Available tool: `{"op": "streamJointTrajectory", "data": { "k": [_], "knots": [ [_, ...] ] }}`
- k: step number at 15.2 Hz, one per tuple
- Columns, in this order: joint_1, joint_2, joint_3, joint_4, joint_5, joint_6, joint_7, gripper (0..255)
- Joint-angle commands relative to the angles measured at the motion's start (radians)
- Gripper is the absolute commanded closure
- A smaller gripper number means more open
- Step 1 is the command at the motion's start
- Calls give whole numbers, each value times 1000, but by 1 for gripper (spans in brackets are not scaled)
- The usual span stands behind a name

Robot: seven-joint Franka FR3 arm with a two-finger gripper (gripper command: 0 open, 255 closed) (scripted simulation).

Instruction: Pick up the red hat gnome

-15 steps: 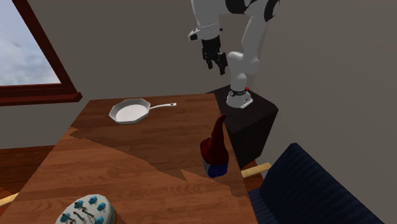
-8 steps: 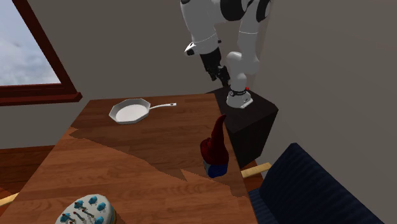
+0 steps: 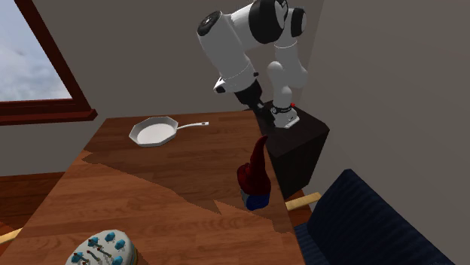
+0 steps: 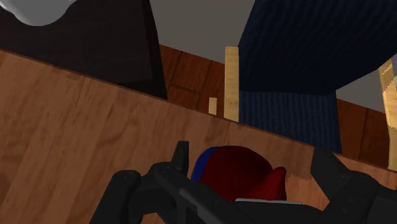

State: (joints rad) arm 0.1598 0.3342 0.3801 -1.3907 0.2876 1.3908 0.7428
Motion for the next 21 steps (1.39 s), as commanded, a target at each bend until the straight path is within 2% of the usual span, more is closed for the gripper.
{"op": "streamJointTrajectory", "data": {
  "k": [1,3,10,12,13,21],
  "knots": [
    [25,103,3,121,4,-29,58,0],
    [48,183,5,218,6,-53,99,0],
    [42,171,-1,102,4,44,59,0],
    [42,171,-1,102,4,44,59,0],
    [42,172,-1,103,4,43,60,255],
    [43,173,-1,106,3,42,60,255]
  ]
}}
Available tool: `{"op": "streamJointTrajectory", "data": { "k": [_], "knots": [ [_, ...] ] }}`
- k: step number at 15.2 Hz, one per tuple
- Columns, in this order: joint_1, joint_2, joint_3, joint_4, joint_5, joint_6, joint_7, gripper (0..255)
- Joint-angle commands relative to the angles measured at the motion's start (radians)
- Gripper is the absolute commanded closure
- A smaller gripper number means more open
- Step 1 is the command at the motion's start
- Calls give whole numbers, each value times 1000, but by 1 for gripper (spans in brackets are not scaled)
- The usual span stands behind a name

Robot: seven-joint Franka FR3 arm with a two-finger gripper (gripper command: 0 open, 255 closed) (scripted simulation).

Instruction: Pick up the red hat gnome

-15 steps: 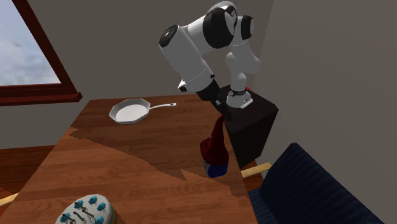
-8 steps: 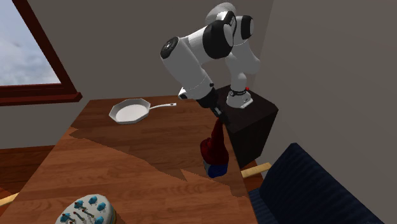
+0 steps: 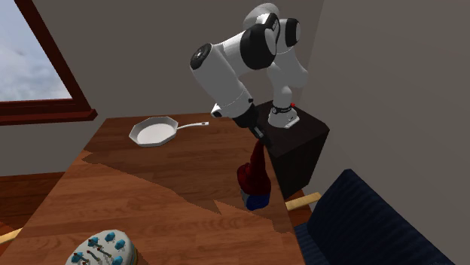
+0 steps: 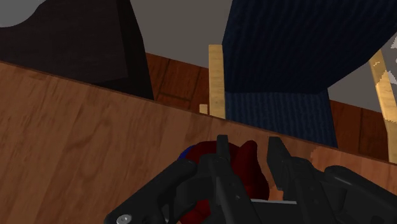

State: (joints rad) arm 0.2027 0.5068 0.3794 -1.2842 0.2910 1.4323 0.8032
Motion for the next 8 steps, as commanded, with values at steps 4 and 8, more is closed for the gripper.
{"op": "streamJointTrajectory", "data": {
  "k": [4,8],
  "knots": [
    [1,1,2,38,1,-35,14,255],
    [5,9,5,102,2,-87,36,255]
  ]
}}
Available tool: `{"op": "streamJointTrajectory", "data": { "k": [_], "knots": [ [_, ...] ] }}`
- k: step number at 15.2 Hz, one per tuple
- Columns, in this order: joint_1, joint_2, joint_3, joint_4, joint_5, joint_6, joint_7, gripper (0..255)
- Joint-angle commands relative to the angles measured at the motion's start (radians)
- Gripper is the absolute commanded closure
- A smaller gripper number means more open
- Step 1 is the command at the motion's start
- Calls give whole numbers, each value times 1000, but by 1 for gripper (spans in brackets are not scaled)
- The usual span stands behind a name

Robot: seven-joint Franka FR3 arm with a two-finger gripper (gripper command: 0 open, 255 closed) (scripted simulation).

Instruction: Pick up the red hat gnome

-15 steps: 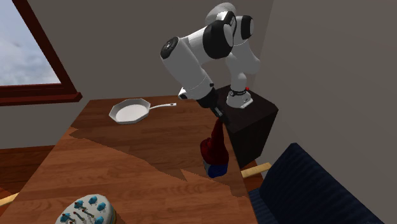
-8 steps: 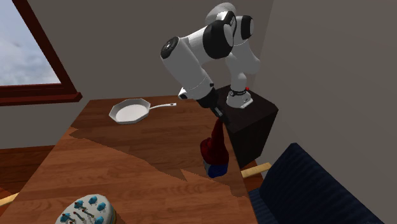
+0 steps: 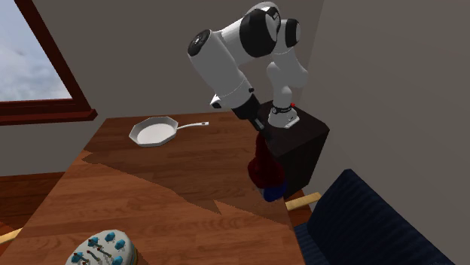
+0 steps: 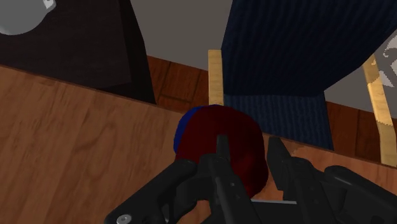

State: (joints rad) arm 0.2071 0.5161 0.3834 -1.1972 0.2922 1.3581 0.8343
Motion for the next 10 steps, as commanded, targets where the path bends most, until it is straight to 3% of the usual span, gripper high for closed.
{"op": "streamJointTrajectory", "data": {
  "k": [1,10],
  "knots": [
    [1,2,2,32,1,-26,10,255],
    [15,37,8,181,0,-131,58,255]
  ]
}}
